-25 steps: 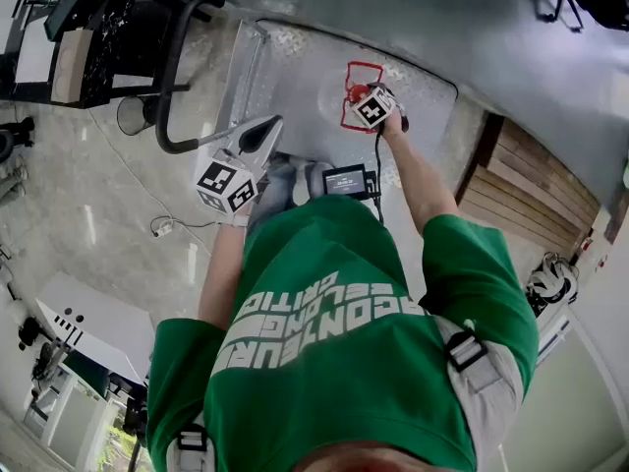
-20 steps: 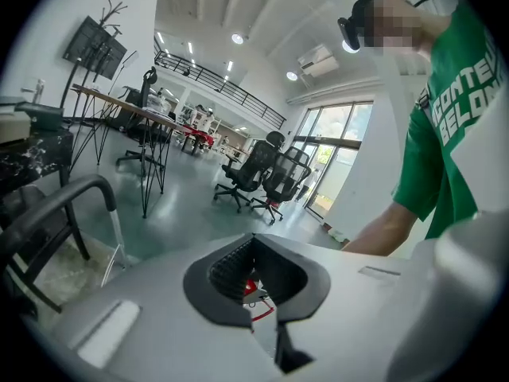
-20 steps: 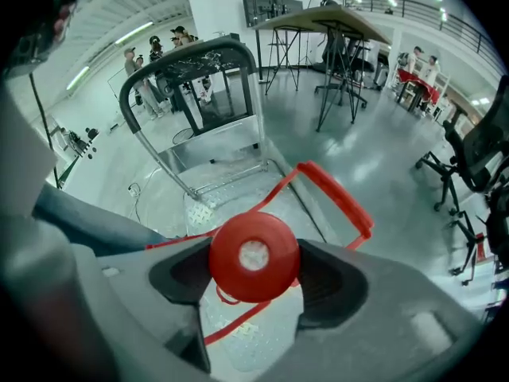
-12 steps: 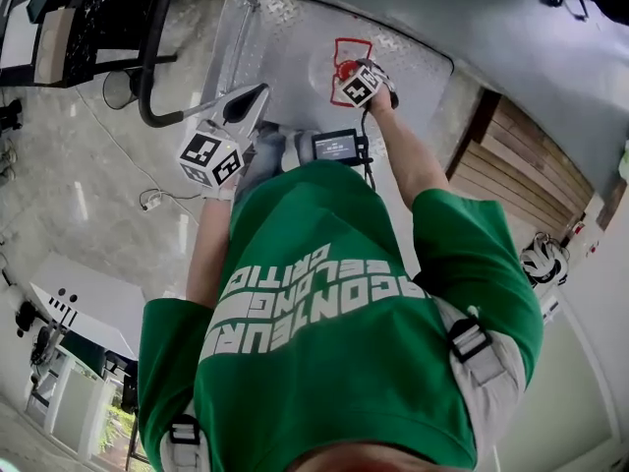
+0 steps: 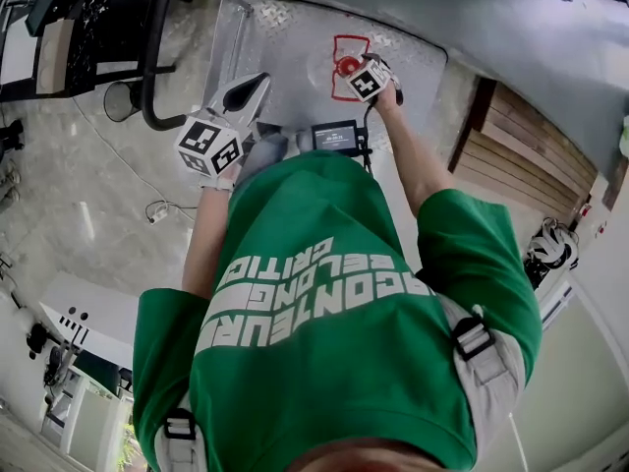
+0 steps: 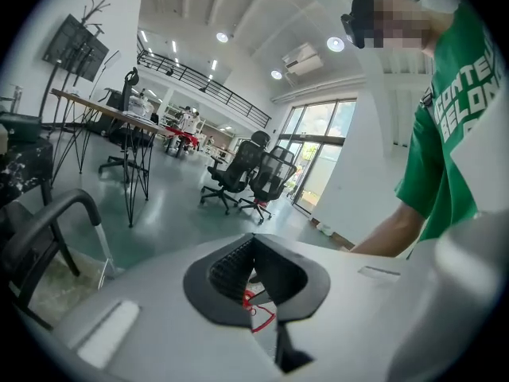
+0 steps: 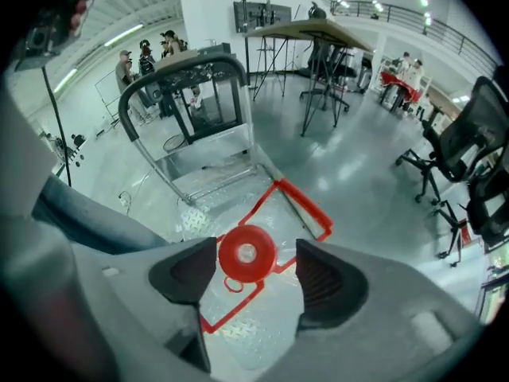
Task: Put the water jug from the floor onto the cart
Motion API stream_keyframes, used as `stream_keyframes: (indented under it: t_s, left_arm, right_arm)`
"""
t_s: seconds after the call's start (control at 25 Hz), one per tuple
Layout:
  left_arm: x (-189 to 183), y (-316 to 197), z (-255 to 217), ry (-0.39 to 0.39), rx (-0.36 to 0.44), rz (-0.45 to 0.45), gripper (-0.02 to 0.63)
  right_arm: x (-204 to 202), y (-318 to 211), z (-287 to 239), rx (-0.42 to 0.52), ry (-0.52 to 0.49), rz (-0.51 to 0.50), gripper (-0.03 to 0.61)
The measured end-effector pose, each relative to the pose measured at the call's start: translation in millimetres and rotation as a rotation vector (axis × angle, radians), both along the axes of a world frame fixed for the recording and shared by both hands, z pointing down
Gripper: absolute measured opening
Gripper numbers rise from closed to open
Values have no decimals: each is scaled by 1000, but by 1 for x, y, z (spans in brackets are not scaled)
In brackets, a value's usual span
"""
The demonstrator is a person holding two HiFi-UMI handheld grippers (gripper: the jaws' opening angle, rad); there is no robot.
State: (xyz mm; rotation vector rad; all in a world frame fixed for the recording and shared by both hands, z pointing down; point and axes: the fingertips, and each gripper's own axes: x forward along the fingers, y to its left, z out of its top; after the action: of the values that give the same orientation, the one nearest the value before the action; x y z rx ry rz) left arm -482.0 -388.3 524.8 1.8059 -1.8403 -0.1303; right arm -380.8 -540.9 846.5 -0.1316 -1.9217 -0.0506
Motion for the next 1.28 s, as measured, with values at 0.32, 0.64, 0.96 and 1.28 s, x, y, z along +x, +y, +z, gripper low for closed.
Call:
stream_keyframes:
  t_s: [0.32, 0.64, 0.96, 1.28]
  left_arm:
    - [10, 4, -24, -13, 80, 117, 9]
    - [13, 14, -35, -7, 158, 257, 9]
    - [26, 25, -49, 19, 239, 357, 9]
    - [37, 38, -57, 24, 278, 362, 9]
  right_arm:
    - [21, -47, -150, 74, -358, 296, 288]
    - [80, -37, -315, 142, -691, 594, -6]
    - [116, 48, -402, 192, -879, 665, -8]
    - [139, 94, -406, 150, -919, 716, -8]
